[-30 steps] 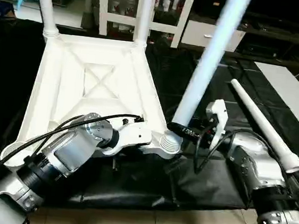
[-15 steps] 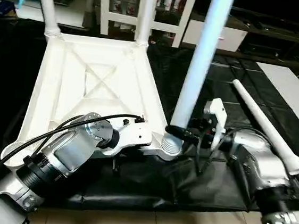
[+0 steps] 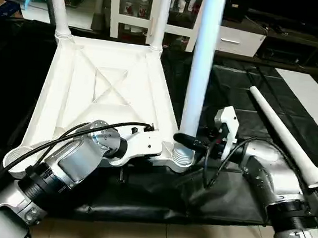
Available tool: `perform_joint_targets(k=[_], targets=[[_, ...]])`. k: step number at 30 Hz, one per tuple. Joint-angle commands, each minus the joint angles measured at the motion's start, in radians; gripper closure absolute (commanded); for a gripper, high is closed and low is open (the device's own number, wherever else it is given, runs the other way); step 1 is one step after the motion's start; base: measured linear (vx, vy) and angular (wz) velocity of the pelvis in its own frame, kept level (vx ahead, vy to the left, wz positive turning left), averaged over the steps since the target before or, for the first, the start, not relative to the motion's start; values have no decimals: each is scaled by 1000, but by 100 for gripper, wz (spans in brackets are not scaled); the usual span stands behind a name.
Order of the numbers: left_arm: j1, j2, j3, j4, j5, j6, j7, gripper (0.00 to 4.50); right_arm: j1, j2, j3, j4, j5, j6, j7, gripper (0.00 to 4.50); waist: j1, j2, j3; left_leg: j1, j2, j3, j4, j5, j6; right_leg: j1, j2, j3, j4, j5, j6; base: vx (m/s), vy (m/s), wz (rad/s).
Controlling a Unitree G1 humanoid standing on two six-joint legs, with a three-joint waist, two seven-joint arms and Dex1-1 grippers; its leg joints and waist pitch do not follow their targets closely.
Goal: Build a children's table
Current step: Insert table leg to table base
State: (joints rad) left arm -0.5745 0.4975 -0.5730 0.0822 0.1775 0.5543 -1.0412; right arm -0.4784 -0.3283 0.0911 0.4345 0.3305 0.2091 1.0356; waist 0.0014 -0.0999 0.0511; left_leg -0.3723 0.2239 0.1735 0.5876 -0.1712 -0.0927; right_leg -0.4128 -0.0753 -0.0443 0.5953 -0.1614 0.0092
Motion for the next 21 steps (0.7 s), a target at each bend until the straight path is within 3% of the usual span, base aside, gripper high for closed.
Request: perform_joint_targets(k=[1, 4, 12, 21], targets=[[10, 0, -39, -12, 22, -6, -15, 450, 34, -23, -14, 59, -39, 25, -60, 266, -2, 20, -52, 15, 8, -1, -78, -385, -25, 26, -41, 26, -81, -406, -160, 0, 0, 0], [14, 1, -40, -18, 22, -3, -16, 450, 65, -11, -69, 62, 0, 37, -98, 266, -3, 20, -52, 14, 8, 0, -78, -375, -23, 26, -40, 26, -79, -386, -165, 0, 0, 0], [9, -2, -40, -13, 21, -6, -14, 450, 93, 8, -131, 71, 36, 29, -147, 266, -3, 20, -52, 12, 7, 1, -79, -372, -22, 27, -39, 27, -79, -372, -170, 0, 0, 0], [12, -7, -42, -18, 13, -15, -23, 450, 164, 14, -125, 44, 24, -13, -171, 266, -1, 20, -50, 14, 8, 0, -80, -391, -23, 23, -41, 27, -85, -412, -152, 0, 0, 0]])
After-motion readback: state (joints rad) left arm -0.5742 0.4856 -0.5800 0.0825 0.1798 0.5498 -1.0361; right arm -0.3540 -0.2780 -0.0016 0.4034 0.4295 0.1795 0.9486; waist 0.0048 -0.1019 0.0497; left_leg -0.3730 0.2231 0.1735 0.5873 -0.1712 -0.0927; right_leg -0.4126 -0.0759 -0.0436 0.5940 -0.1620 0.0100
